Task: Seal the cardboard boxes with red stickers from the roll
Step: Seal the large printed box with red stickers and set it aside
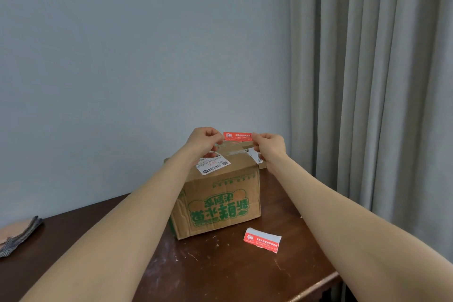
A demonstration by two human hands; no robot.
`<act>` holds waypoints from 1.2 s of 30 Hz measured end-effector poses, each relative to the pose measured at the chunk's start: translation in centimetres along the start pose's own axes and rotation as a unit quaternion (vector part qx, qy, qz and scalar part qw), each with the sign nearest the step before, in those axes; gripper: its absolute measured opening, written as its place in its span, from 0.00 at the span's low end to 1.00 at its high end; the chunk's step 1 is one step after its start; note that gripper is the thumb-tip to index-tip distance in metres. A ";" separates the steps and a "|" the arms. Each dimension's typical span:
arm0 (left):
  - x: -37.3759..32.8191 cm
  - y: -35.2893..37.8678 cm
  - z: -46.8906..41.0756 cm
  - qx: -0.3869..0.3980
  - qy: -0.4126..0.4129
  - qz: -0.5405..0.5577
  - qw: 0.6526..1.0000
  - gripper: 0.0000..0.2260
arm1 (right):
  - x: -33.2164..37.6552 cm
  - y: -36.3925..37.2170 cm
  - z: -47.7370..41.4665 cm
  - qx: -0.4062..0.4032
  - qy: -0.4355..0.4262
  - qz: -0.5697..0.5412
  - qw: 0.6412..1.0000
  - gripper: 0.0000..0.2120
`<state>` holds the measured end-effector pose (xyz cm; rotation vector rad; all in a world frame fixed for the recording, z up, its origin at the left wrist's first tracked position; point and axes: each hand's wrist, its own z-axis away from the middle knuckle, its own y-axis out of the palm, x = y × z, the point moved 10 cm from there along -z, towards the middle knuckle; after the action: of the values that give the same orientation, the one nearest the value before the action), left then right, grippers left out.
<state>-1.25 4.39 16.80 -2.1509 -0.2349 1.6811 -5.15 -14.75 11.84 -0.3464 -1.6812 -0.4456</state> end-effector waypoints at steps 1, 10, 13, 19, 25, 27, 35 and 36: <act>0.3 -0.2 -0.2 -0.013 -0.006 -0.008 1.000 0.04 | 0.2 0.1 -0.2 0.000 -0.005 0.011 1.000 0.12; 1.6 -1.5 -1.0 -0.066 -0.019 -0.011 0.998 0.16 | 1.3 0.0 -1.3 0.018 -0.044 0.076 0.996 0.13; 0.9 -0.8 -1.0 -0.051 -0.011 0.028 0.998 0.18 | 1.2 0.3 -1.4 0.024 -0.043 0.080 0.996 0.13; 0.5 -0.2 -1.3 -0.038 -0.008 0.004 0.999 0.11 | 1.0 0.7 -1.9 0.032 -0.034 0.078 0.996 0.13; 1.3 0.0 -1.9 -0.050 -0.021 -0.054 0.997 0.07 | 0.4 0.9 -2.7 0.024 -0.022 0.115 0.993 0.14; 1.5 0.1 -2.3 -0.059 -0.017 -0.110 0.992 0.07 | -0.1 1.0 -3.1 0.024 -0.015 0.140 0.990 0.15; 3.0 1.0 -3.2 -0.045 -0.035 -0.253 0.966 0.10 | -2.1 1.5 -4.0 0.039 0.002 0.204 0.978 0.12; 3.2 1.1 -3.4 -0.047 -0.038 -0.255 0.965 0.11 | -2.3 1.5 -4.2 0.037 0.003 0.203 0.978 0.12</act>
<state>2.76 3.89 14.22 -1.8719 -0.8280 1.4669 -0.45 -15.41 10.27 -0.6178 -1.5646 -0.0798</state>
